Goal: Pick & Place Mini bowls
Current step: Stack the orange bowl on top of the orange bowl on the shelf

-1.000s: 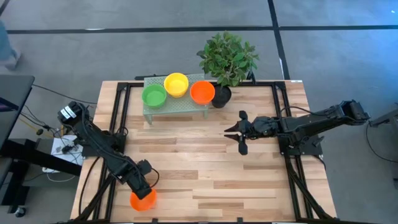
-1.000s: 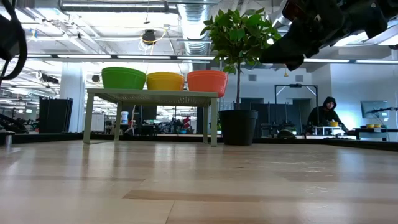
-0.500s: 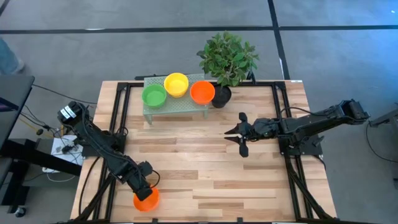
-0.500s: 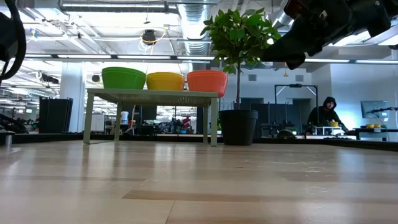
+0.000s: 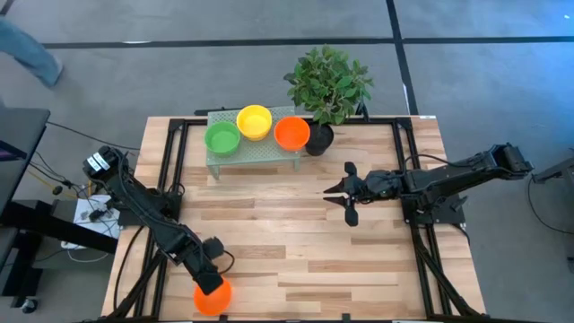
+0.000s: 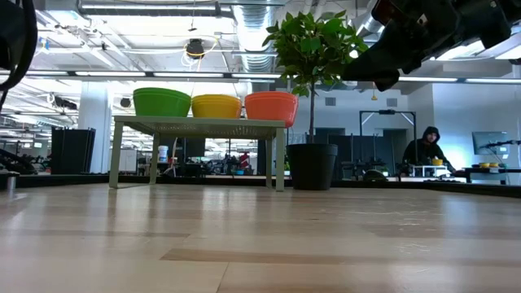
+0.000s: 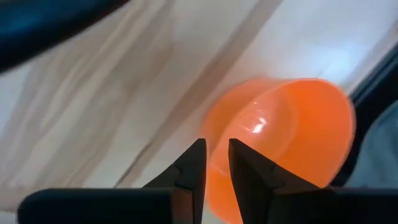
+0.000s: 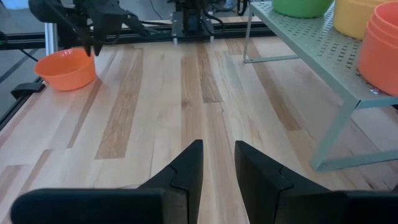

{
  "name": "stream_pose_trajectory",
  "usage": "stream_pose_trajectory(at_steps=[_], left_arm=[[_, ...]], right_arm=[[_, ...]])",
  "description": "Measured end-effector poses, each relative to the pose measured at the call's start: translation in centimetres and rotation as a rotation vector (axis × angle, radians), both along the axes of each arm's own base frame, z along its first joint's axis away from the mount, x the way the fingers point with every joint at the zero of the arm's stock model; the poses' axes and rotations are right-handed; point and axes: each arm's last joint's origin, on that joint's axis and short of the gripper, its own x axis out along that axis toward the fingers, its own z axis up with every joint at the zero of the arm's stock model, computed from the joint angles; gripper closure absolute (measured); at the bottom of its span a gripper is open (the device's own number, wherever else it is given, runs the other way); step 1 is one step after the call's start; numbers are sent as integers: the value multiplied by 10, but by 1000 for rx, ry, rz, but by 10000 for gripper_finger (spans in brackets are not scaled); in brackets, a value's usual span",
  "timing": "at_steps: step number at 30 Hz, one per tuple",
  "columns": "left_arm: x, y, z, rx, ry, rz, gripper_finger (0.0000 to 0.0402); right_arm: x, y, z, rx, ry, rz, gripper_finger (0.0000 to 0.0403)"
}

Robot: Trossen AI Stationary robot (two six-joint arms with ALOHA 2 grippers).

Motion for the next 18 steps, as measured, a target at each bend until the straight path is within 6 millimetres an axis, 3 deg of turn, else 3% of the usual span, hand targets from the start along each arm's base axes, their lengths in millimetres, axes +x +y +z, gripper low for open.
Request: stream_pose_trajectory(at_steps=[18], left_arm=[[0, 0, -3, -3, -18, -9, 335]], right_arm=[[0, 0, 0, 0, 0, 1, 315]])
